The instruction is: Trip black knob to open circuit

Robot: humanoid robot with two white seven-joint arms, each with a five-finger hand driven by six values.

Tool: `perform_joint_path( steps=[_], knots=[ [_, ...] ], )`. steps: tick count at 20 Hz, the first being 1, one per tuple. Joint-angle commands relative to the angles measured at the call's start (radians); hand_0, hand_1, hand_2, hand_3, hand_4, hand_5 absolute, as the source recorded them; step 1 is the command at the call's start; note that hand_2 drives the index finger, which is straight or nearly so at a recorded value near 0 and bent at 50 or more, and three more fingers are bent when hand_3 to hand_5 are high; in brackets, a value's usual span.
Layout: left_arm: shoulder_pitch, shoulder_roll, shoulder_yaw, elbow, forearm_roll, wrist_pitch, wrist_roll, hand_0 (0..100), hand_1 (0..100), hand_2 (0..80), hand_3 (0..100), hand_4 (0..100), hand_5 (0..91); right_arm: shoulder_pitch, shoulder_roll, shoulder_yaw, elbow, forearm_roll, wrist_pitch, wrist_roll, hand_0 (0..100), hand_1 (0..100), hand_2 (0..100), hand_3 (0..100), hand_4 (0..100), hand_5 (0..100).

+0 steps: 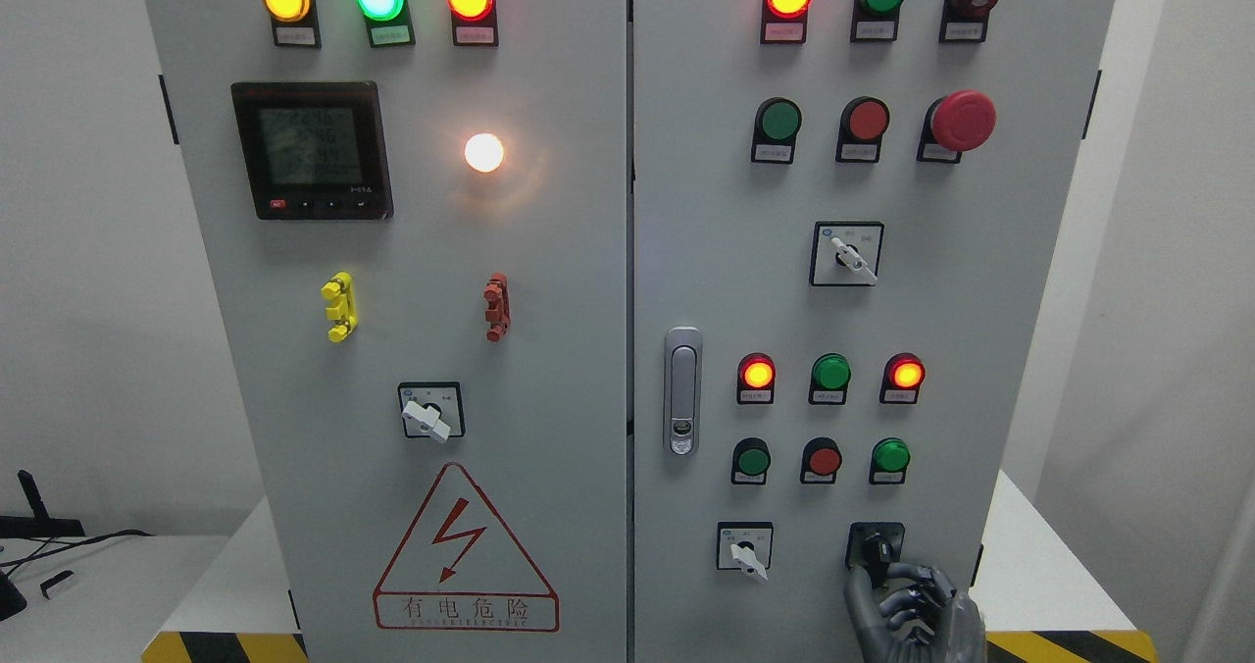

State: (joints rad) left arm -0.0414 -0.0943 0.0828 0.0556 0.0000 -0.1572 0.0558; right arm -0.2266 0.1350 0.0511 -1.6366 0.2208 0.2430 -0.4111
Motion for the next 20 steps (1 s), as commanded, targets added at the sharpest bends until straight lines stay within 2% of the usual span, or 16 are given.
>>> perform_joint_path(
  steps=[1,16,20],
  knots=[
    [0.000,0.001,0.000,0.000,-0.031,0.001,-0.001,12,39,0.0,0,0,0.0,0.000,0.000,0.006,0.000,-0.003,-0.002,0.001,33,70,53,82,86,97],
    [0.000,0.001,0.000,0.000,-0.031,0.001,-0.001,12,39,0.0,0,0,0.0,0.000,0.000,0.013,0.000,-0.034,-0.002,0.001,32,69,54,83,87,97],
    [0.000,-0.001,0.000,0.001,-0.031,0.001,-0.001,12,39,0.0,0,0,0.0,-0.002,0.000,0.013,0.000,-0.044,-0.002,0.018,32,69,55,83,87,97]
  ],
)
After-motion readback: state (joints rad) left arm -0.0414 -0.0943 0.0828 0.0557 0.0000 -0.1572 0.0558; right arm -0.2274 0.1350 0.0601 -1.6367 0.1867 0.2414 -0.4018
